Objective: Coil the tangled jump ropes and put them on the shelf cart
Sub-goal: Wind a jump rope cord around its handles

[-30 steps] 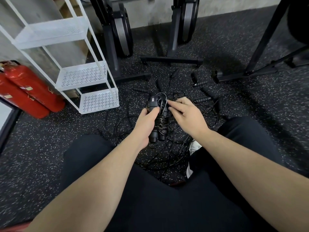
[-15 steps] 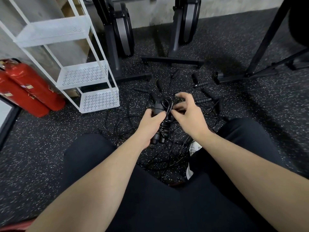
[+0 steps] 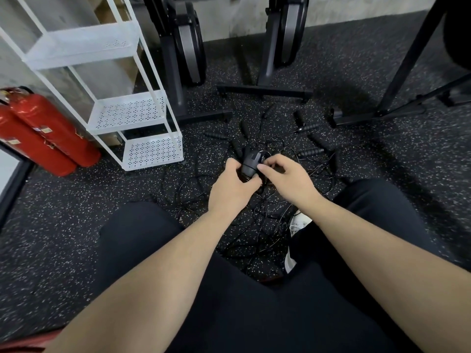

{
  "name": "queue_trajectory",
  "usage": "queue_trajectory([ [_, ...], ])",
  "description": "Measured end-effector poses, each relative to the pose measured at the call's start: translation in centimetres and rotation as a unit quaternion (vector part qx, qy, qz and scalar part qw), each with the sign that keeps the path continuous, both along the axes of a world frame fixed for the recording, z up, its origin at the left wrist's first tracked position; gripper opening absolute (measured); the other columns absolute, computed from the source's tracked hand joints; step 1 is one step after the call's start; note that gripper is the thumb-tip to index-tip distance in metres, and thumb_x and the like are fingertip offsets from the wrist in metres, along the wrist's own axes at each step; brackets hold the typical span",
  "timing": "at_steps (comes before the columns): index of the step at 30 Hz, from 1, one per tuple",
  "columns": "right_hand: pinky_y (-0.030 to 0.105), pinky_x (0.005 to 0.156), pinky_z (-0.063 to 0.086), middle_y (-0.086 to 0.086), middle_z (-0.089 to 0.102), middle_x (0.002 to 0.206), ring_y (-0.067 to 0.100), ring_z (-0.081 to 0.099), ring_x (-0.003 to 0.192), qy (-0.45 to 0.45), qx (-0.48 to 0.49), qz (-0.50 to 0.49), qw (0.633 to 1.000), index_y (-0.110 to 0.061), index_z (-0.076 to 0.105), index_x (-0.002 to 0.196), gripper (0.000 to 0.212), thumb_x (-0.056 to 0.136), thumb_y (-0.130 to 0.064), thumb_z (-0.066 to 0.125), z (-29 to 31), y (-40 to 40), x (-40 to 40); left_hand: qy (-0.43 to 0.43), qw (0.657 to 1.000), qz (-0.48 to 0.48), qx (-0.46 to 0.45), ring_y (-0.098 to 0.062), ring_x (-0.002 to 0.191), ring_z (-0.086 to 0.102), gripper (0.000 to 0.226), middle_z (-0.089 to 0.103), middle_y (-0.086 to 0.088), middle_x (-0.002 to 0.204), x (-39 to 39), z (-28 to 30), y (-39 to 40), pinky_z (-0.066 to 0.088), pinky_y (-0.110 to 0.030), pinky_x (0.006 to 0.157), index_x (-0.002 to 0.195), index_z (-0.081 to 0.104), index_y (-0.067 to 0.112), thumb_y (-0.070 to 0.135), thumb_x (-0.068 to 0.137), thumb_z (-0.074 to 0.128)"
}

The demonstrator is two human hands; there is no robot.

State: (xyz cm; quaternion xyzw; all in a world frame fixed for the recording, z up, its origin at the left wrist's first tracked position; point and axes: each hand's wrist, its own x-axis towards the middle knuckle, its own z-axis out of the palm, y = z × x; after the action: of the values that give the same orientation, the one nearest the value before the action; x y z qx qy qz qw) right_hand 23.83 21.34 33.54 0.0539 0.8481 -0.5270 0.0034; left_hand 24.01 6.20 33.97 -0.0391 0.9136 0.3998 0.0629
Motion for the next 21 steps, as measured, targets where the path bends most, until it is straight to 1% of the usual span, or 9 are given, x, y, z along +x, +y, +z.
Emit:
queue_trajectory([
  [2, 0.001, 0.075, 0.034, -0.004, 0.059, 0.108, 0.006, 0.055, 0.095, 0.015, 0.014, -0.018, 1.000, -0.026, 0.071, 0.089, 0.007, 0.094, -0.030, 0.072, -0.1, 0.4, -0.1, -0.001, 1.000, -0.002, -0.001, -0.019, 0.074, 0.062, 0.034, 0.063, 0.008, 0.084, -0.2, -0.1, 0.1, 0.041, -0.036, 0.061, 0.105, 0.047, 0.026, 0.050, 0.090, 0.065],
  [4, -0.004, 0.080, 0.030, -0.006, 0.056, 0.116, 0.005, 0.053, 0.106, 0.033, 0.018, -0.033, 0.999, -0.024, 0.073, 0.089, 0.006, 0.093, -0.029, 0.073, -0.2, 0.5, -0.1, -0.011, 1.000, 0.000, 0.027, -0.018, 0.069, 0.061, 0.033, 0.064, 0.007, 0.082, -0.3, -0.2, 0.3, 0.041, -0.034, 0.058, 0.105, 0.049, 0.025, 0.048, 0.090, 0.066],
  [5, -0.003, 0.084, 0.030, -0.008, 0.055, 0.118, 0.006, 0.053, 0.109, 0.046, 0.020, -0.036, 0.998, -0.024, 0.073, 0.090, 0.006, 0.093, -0.028, 0.073, -0.3, 0.4, -0.1, -0.020, 0.998, 0.005, 0.055, -0.016, 0.066, 0.060, 0.032, 0.064, 0.007, 0.081, -0.4, -0.1, 0.4, 0.041, -0.032, 0.057, 0.105, 0.050, 0.024, 0.047, 0.090, 0.067],
  [7, 0.012, 0.098, 0.037, -0.013, 0.055, 0.119, 0.009, 0.055, 0.115, 0.075, 0.014, -0.040, 0.996, -0.025, 0.073, 0.089, 0.005, 0.094, -0.027, 0.072, -0.3, 0.2, -0.2, -0.042, 0.992, 0.017, 0.115, -0.011, 0.062, 0.054, 0.030, 0.061, 0.008, 0.079, -0.5, -0.1, 0.5, 0.042, -0.027, 0.054, 0.106, 0.053, 0.019, 0.041, 0.091, 0.068],
  [9, 0.024, 0.103, 0.041, -0.020, 0.056, 0.119, 0.008, 0.056, 0.117, 0.094, -0.003, -0.035, 0.995, -0.027, 0.071, 0.088, 0.008, 0.096, -0.024, 0.070, -0.1, 0.2, -0.1, -0.061, 0.987, 0.021, 0.145, -0.010, 0.065, 0.052, 0.029, 0.059, 0.007, 0.081, -0.5, -0.3, 0.5, 0.041, -0.027, 0.057, 0.107, 0.055, 0.016, 0.037, 0.092, 0.068],
  [13, 0.017, 0.099, 0.044, -0.022, 0.063, 0.121, -0.005, 0.061, 0.110, 0.092, -0.079, 0.021, 0.992, -0.030, 0.069, 0.087, 0.015, 0.097, -0.018, 0.068, 0.5, -0.3, 0.2, -0.106, 0.977, 0.057, 0.178, -0.014, 0.077, 0.057, 0.027, 0.063, 0.001, 0.091, -0.8, -1.0, -0.2, 0.042, -0.031, 0.063, 0.105, 0.055, 0.017, 0.039, 0.094, 0.066],
  [15, 0.014, 0.097, 0.046, -0.021, 0.065, 0.119, -0.011, 0.062, 0.104, 0.066, -0.136, 0.000, 0.988, -0.025, 0.071, 0.091, 0.010, 0.097, -0.017, 0.068, 0.5, -0.4, -0.1, -0.110, 0.974, 0.064, 0.188, -0.016, 0.082, 0.060, 0.029, 0.066, 0.000, 0.096, -1.0, -1.1, -0.4, 0.045, -0.032, 0.066, 0.109, 0.057, 0.018, 0.041, 0.094, 0.066],
  [18, 0.027, 0.100, 0.052, -0.018, 0.071, 0.109, 0.003, 0.066, 0.107, 0.002, -0.231, -0.097, 0.968, -0.025, 0.074, 0.095, 0.005, 0.097, -0.025, 0.069, 0.6, 0.3, -0.9, -0.115, 0.974, 0.038, 0.193, -0.016, 0.092, 0.065, 0.028, 0.068, 0.001, 0.103, -1.1, -0.9, -0.5, 0.050, -0.035, 0.076, 0.112, 0.058, 0.024, 0.045, 0.095, 0.065],
  [21, 0.033, 0.087, 0.057, -0.007, 0.074, 0.099, 0.011, 0.066, 0.095, -0.057, -0.318, -0.134, 0.937, -0.021, 0.073, 0.094, 0.006, 0.098, -0.023, 0.068, 0.7, 0.9, -0.7, -0.141, 0.971, 0.020, 0.193, -0.018, 0.099, 0.067, 0.037, 0.068, 0.002, 0.109, -1.2, -1.1, -0.5, 0.054, -0.037, 0.081, 0.119, 0.057, 0.027, 0.052, 0.094, 0.064],
])
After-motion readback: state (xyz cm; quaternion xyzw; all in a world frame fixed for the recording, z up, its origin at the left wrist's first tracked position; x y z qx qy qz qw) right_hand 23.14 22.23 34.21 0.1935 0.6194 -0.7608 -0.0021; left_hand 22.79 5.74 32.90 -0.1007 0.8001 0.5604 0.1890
